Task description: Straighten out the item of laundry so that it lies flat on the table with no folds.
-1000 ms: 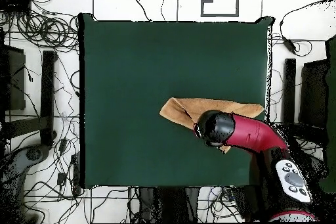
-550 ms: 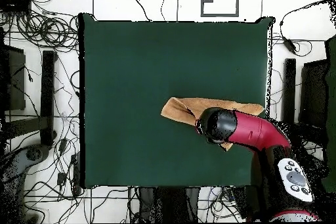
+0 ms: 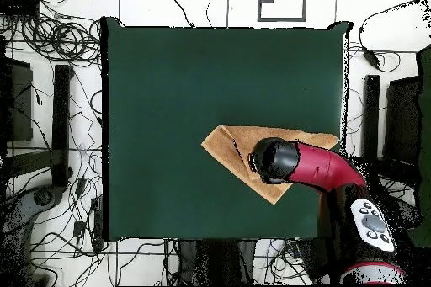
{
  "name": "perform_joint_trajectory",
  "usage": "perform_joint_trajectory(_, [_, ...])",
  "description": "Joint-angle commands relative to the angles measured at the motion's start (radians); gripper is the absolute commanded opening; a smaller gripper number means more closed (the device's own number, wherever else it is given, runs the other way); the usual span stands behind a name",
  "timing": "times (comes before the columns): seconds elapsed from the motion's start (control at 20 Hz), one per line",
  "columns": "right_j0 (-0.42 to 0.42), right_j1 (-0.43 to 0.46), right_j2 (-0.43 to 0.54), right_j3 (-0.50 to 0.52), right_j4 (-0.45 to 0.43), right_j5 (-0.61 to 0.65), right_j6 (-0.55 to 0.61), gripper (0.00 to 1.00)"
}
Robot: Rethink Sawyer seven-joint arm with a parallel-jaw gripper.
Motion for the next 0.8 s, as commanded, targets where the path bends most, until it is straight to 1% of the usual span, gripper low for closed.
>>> perform_joint_trajectory(0.05, [0.043,0.073,0.078,0.007,0.048,-0.045,0.195,1.0])
perform_joint_trajectory(0.25, [0.037,0.06,0.083,0.012,0.054,-0.027,0.187,1.0])
perform_joint_trajectory(0.6, [0.019,0.07,0.106,0.013,0.068,-0.022,0.17,1.0])
perform_joint_trajectory(0.8, [-0.007,0.114,0.135,0.031,0.072,-0.111,0.169,1.0])
